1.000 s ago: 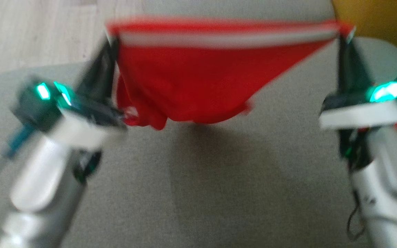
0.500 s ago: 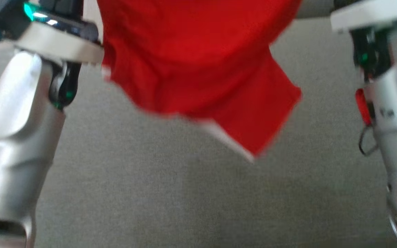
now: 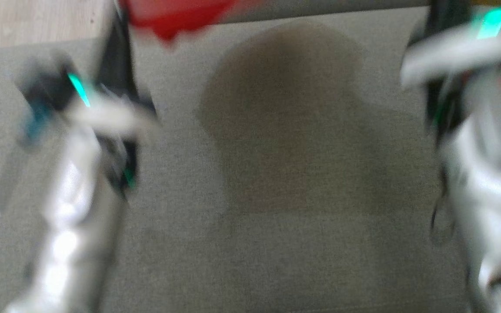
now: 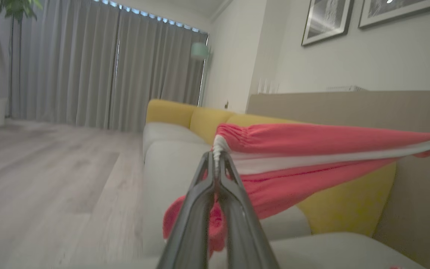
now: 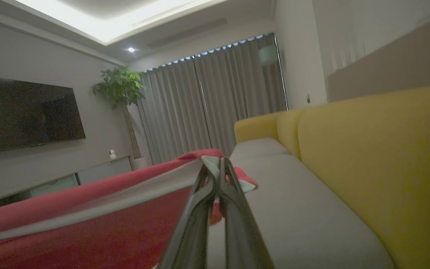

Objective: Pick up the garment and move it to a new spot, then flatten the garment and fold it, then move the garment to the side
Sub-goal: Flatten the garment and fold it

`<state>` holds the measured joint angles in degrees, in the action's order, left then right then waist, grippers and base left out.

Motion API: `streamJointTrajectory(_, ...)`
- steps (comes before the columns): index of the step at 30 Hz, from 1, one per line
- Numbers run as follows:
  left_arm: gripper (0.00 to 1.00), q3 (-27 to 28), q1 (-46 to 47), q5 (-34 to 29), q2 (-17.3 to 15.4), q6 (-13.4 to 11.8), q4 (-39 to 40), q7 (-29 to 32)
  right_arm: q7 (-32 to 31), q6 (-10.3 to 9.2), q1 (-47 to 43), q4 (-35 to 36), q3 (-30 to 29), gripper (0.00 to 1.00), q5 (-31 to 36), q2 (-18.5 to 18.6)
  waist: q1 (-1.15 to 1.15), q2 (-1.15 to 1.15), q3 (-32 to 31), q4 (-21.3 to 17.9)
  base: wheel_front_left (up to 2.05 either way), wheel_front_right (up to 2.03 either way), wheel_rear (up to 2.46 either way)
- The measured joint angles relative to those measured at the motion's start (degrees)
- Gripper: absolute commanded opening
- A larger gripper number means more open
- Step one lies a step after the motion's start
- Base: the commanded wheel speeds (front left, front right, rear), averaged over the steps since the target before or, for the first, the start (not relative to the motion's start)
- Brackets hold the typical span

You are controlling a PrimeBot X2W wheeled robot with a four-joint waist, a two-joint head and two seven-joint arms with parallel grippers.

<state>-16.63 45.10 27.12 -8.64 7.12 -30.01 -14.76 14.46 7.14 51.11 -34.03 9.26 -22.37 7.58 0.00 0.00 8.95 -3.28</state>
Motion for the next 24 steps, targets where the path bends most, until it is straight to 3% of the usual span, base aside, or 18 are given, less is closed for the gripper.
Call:
streamJointTrajectory(6, 0.00, 1.6, -22.6, 0.7, 4.9, 0.5, -4.9, 0.2, -0.1, 0.20, -25.0, -0.4, 1.5, 0.00, -4.7, -1.7, -0.01, 0.00, -1.9, -0.8, 0.00, 0.00, 0.00)
streamJointTrajectory(10, 0.00, 1.8, -32.6, 1.2, 6.3, 0.5, -5.9, 0.3, -0.2, 0.20, -36.1, 0.9, 2.6, 0.00, -7.3, -2.1, -0.01, 0.00, -3.3, -1.4, 0.00, 0.00, 0.00)
streamJointTrajectory(18, 0.00, -0.6, -45.1, 3.6, 6.5, 0.5, -0.6, 0.3, -0.2, 0.20, -47.6, 7.7, 3.8, 0.00, -12.1, -0.9, -0.01, 0.00, -7.9, -1.4, 0.00, 0.00, 0.00)
streamJointTrajectory(24, 0.00, -3.2, -46.8, 2.0, 6.3, 0.5, 3.5, 0.3, -0.2, 0.20, -50.0, 14.2, 3.3, 0.00, -12.3, 1.3, 0.00, 0.00, -8.8, 1.0, 0.00, 0.00, 0.00)
